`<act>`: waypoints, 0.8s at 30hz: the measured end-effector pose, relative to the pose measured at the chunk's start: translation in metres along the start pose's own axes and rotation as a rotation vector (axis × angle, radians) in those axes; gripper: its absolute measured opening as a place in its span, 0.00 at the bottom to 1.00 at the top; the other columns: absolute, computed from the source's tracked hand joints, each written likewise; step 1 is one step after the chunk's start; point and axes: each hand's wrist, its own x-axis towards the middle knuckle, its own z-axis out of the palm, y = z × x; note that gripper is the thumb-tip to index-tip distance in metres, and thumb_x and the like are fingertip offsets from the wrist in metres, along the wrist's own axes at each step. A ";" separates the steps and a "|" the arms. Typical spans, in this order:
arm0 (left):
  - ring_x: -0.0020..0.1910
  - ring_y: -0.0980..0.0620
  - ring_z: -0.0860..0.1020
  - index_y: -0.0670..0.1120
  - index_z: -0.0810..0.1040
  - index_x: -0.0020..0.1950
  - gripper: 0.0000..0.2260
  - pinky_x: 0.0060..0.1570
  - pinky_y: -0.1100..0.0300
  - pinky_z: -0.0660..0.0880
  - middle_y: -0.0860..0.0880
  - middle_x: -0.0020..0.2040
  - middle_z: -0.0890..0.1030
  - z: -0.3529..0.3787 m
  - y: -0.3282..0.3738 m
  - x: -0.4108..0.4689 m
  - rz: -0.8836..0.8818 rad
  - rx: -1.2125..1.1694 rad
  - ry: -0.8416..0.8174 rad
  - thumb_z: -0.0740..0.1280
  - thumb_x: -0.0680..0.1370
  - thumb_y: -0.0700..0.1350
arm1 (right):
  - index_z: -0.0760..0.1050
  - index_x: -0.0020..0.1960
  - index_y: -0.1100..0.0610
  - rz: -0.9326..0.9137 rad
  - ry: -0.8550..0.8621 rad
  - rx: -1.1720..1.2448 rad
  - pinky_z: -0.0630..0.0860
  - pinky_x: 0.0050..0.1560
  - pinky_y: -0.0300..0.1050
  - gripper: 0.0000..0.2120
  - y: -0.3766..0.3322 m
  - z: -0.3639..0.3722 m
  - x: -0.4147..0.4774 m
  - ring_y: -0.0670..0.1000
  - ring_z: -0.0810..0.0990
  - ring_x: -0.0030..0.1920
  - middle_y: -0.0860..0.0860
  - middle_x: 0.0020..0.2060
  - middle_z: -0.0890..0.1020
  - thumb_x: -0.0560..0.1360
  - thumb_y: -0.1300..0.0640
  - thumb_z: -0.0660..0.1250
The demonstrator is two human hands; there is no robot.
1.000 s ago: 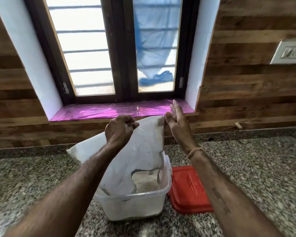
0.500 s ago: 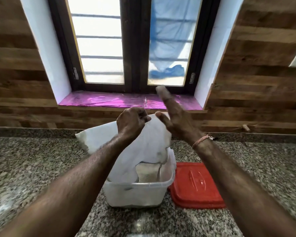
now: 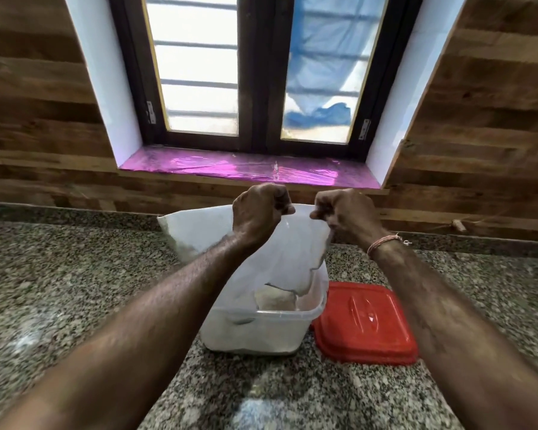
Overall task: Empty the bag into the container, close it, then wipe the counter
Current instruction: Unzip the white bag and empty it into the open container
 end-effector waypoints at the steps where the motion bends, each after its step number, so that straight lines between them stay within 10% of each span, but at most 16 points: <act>1: 0.39 0.64 0.78 0.52 0.84 0.44 0.05 0.41 0.63 0.76 0.58 0.41 0.84 -0.002 -0.003 -0.001 0.011 0.008 0.010 0.77 0.74 0.50 | 0.76 0.37 0.46 0.023 0.041 0.004 0.65 0.33 0.35 0.11 0.003 0.001 -0.001 0.40 0.76 0.34 0.38 0.31 0.79 0.74 0.49 0.77; 5: 0.50 0.53 0.83 0.52 0.84 0.47 0.10 0.50 0.55 0.74 0.54 0.48 0.86 -0.023 -0.030 0.003 -0.034 0.182 -0.025 0.76 0.73 0.57 | 0.79 0.40 0.45 0.074 0.067 0.208 0.80 0.41 0.42 0.10 0.011 0.004 -0.001 0.43 0.82 0.40 0.40 0.37 0.82 0.73 0.57 0.78; 11: 0.46 0.54 0.83 0.52 0.85 0.45 0.07 0.50 0.59 0.73 0.54 0.43 0.86 -0.026 -0.021 -0.002 0.046 0.154 -0.017 0.76 0.74 0.54 | 0.84 0.49 0.48 -0.092 -0.022 0.139 0.68 0.42 0.41 0.08 -0.036 0.014 0.011 0.49 0.81 0.44 0.45 0.43 0.84 0.74 0.46 0.75; 18: 0.76 0.43 0.67 0.48 0.60 0.82 0.39 0.69 0.38 0.65 0.48 0.82 0.56 -0.069 -0.079 -0.003 0.180 0.433 0.099 0.65 0.77 0.67 | 0.81 0.40 0.49 0.028 0.102 0.095 0.75 0.39 0.44 0.08 -0.033 0.018 0.016 0.49 0.83 0.41 0.45 0.37 0.86 0.73 0.49 0.77; 24: 0.53 0.47 0.83 0.55 0.83 0.56 0.15 0.48 0.54 0.74 0.54 0.53 0.85 -0.077 -0.104 -0.022 0.017 0.384 -0.042 0.71 0.75 0.61 | 0.81 0.40 0.52 0.052 0.091 0.157 0.75 0.40 0.40 0.06 -0.041 0.025 0.017 0.44 0.81 0.41 0.41 0.36 0.83 0.74 0.58 0.77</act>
